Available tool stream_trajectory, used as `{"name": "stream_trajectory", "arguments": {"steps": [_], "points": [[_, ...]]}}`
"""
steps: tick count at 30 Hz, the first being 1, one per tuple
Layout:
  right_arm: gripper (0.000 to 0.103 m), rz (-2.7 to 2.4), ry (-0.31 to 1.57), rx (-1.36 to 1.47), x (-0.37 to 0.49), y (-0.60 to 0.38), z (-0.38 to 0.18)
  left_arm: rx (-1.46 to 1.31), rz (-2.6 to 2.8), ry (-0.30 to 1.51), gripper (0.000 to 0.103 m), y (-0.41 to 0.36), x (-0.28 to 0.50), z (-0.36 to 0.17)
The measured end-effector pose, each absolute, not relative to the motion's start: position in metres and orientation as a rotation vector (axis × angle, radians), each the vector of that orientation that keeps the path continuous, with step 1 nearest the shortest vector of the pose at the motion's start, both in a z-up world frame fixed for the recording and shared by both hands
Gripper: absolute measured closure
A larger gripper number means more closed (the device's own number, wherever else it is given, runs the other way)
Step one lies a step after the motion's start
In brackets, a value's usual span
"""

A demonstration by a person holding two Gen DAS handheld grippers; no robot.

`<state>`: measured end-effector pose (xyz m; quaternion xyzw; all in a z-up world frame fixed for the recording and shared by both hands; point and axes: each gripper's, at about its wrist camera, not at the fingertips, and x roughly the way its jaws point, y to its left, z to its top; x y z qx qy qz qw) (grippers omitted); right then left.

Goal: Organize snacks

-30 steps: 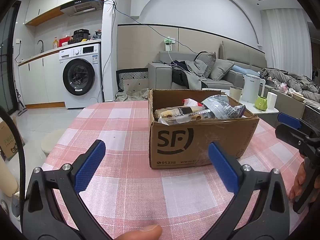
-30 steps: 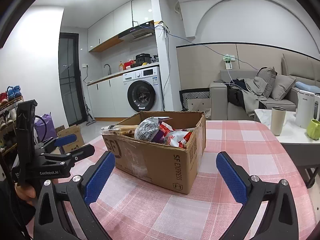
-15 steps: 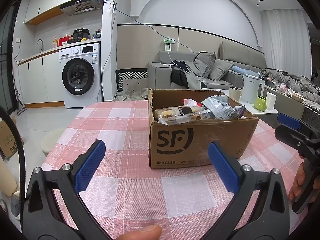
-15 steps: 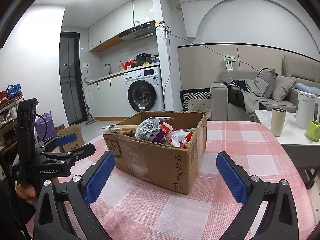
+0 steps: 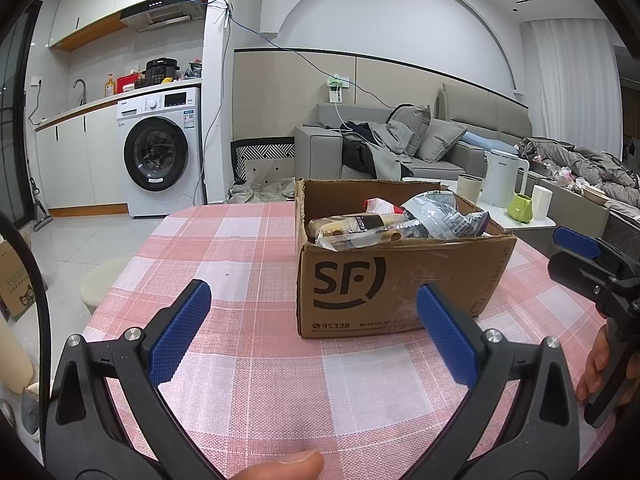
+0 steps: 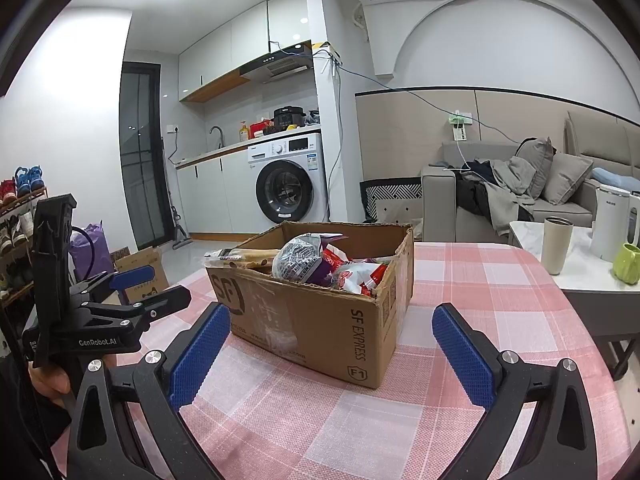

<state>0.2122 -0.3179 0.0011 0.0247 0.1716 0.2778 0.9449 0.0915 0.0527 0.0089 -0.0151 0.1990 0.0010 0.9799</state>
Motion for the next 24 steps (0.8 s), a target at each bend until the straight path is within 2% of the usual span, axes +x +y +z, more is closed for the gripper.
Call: {"name": "stream_trajectory", "arguments": {"steps": [24], "points": [[0.000, 0.567, 0.347, 0.043, 0.2133, -0.3177, 0.0004, -0.033, 0.002, 0.402, 0.001, 0.0535, 0.0916, 0.0079]]}}
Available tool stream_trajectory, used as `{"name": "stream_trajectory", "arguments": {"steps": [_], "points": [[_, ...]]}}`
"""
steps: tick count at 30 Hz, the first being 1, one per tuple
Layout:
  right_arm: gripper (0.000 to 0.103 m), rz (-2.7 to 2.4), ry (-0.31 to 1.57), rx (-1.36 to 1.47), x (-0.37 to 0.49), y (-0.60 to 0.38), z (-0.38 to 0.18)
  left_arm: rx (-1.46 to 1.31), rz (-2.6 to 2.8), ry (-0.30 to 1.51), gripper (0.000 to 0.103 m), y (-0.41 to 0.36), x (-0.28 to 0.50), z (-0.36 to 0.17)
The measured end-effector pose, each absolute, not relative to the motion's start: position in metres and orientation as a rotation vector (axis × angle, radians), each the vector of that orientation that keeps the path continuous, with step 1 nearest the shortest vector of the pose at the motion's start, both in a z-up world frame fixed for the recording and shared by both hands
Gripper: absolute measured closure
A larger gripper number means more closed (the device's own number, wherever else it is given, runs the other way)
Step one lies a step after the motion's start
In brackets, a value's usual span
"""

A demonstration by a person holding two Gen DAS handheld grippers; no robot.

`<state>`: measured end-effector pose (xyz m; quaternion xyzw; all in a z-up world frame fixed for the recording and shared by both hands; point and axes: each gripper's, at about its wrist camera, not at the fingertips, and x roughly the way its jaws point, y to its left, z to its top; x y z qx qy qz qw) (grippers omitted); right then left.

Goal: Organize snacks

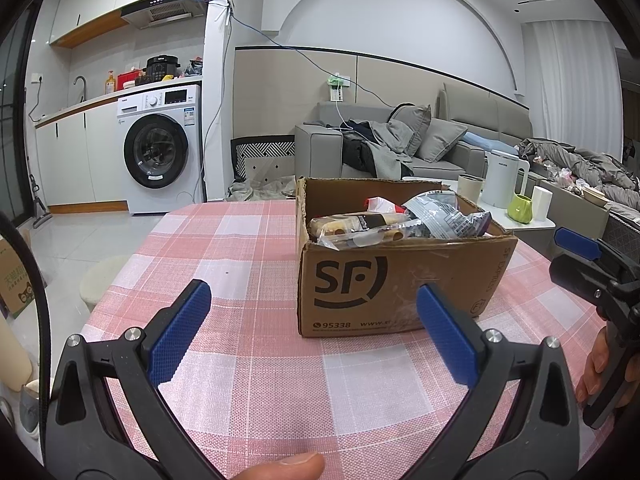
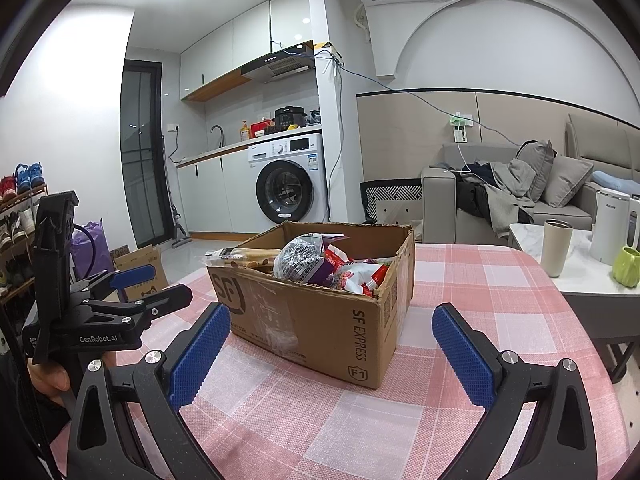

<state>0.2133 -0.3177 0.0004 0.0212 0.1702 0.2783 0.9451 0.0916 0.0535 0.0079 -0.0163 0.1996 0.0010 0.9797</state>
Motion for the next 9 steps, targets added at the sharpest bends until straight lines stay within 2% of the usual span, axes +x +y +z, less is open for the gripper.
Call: {"name": "stream_trajectory", "arguments": {"steps": [9], "points": [[0.000, 0.571, 0.347, 0.042, 0.2140, -0.3166, 0.0007, -0.037, -0.002, 0.401, 0.001, 0.0535, 0.0916, 0.0075]]}}
